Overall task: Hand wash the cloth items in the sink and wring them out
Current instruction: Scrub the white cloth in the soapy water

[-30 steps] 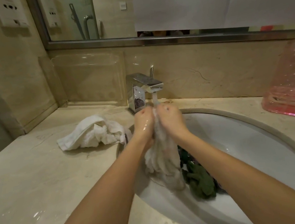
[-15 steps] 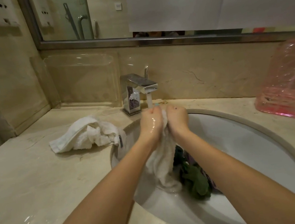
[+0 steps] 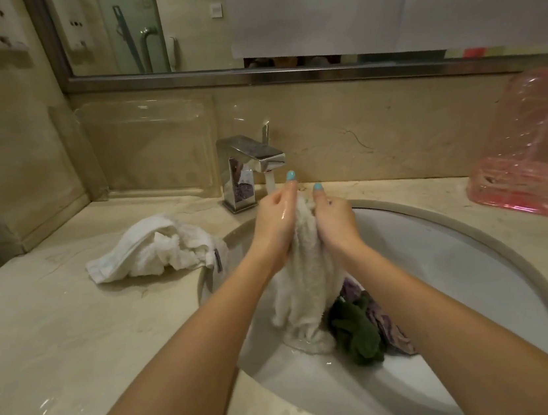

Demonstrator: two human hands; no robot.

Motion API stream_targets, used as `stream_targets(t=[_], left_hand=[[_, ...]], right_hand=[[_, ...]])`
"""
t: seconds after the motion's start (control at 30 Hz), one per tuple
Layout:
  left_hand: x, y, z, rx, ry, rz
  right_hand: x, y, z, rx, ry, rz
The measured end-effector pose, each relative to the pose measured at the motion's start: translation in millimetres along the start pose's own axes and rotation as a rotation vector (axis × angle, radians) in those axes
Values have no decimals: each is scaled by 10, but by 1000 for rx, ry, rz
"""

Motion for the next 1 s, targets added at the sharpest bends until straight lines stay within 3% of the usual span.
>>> stream_targets(t=[0.1,0.2,0.33,0.47,0.57,0.63,0.8,0.87,1.0], left_hand=[[-234,39,53,77,-66,128],[-490,25,110,191,-183,267],[-599,81,175,181,-175,412],[-481,222,215,56,-227,329],[-504,370,255,-56,-315,175],[-550,358,254,-64,-298,193],[-134,43,-74,63,-115,245],[-63,43,-72,96,-53,263],[-493,227,91,-55,-247,218]], right_hand=[[199,-37,-71,84,173,58],[255,37,-103,79,241,143],[191,81,19,43,95,201],[95,201,-19,-218,-36,60],[262,277,-270,-382,54,-37],[395,314,-339,-362,99,-73],[207,117,66,-62,-79,-13],[123,62,25,-68,-122,5],[367,192,-327,-222,26,-24]])
Point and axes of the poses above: each hand's wrist, its own z-axis towards the middle knuckle, its own x-axis out of the palm, y = z × x, the point moved 6 cm from there along z, towards the middle knuckle, and after that the axes turned 15 degrees about x, right-handed, at the moved point
